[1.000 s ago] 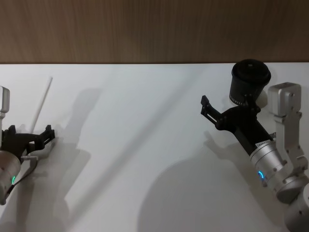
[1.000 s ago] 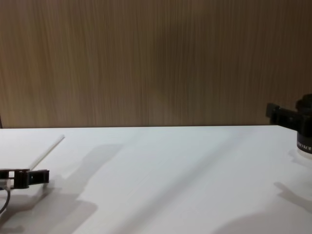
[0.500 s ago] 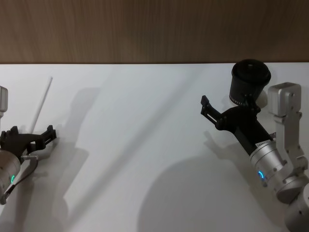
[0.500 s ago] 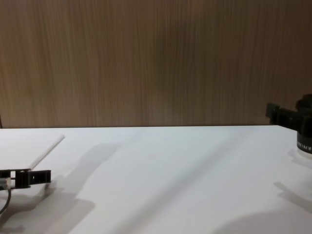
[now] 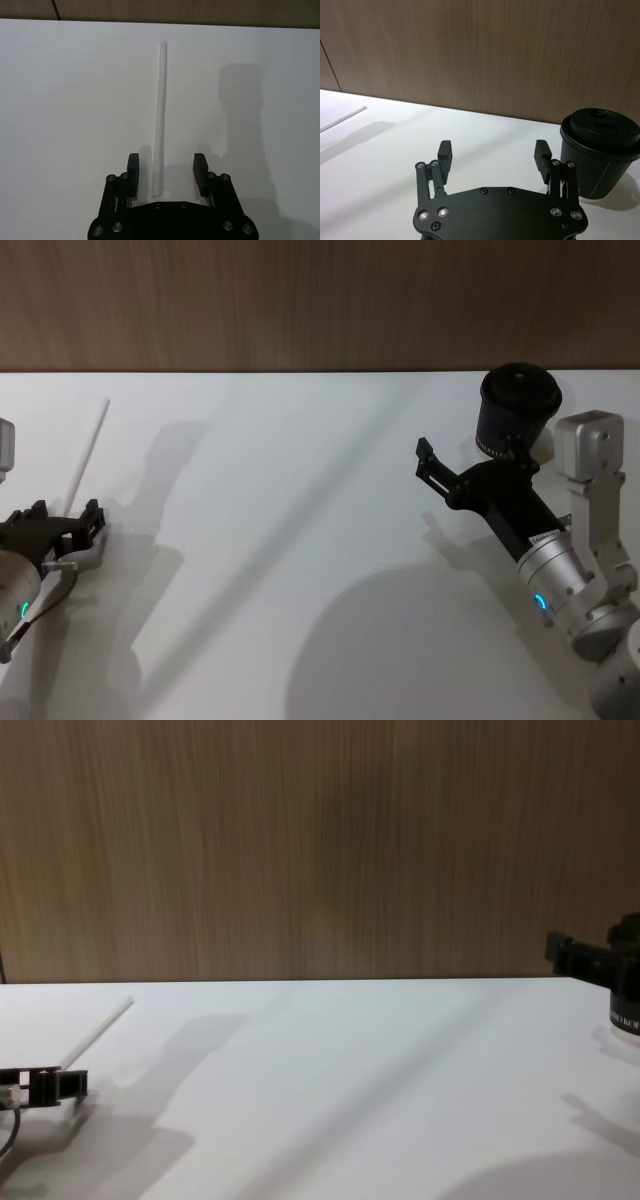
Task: Pick up the straw with one hand, pass it to the other hand, and insert it into the cup.
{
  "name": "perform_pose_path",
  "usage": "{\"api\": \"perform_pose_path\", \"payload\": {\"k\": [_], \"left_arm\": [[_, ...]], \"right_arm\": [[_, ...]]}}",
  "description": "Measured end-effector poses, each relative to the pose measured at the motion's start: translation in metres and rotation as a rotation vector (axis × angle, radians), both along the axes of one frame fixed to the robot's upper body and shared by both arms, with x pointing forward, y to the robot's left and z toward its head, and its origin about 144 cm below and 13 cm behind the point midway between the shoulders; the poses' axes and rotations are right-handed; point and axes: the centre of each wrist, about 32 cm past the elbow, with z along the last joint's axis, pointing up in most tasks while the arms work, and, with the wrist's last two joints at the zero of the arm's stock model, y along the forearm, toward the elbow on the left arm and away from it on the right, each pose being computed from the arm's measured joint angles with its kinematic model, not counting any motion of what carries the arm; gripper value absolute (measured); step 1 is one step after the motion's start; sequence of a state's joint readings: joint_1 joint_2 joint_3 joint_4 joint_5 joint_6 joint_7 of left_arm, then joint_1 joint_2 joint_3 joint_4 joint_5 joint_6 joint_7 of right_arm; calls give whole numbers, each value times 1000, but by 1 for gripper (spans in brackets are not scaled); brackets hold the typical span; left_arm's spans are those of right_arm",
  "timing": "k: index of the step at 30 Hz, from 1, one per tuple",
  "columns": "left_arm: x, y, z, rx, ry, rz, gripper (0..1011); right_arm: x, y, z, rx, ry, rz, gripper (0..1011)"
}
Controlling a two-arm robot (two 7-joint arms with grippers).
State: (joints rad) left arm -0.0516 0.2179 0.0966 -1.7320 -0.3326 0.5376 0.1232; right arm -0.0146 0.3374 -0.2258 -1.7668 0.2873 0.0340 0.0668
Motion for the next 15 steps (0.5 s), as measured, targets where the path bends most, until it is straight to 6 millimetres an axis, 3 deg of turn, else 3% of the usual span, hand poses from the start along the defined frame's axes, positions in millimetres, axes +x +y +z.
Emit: {"api": "perform_pose_path", "payload": {"k": [4, 15], "left_arm": [[0, 0, 0, 0, 1, 0, 561], [0, 0, 0, -2, 4, -2, 238]], "right_arm": [[0, 0, 0, 0, 0, 0, 1001], [0, 0, 0, 0, 0, 0, 1001]]}}
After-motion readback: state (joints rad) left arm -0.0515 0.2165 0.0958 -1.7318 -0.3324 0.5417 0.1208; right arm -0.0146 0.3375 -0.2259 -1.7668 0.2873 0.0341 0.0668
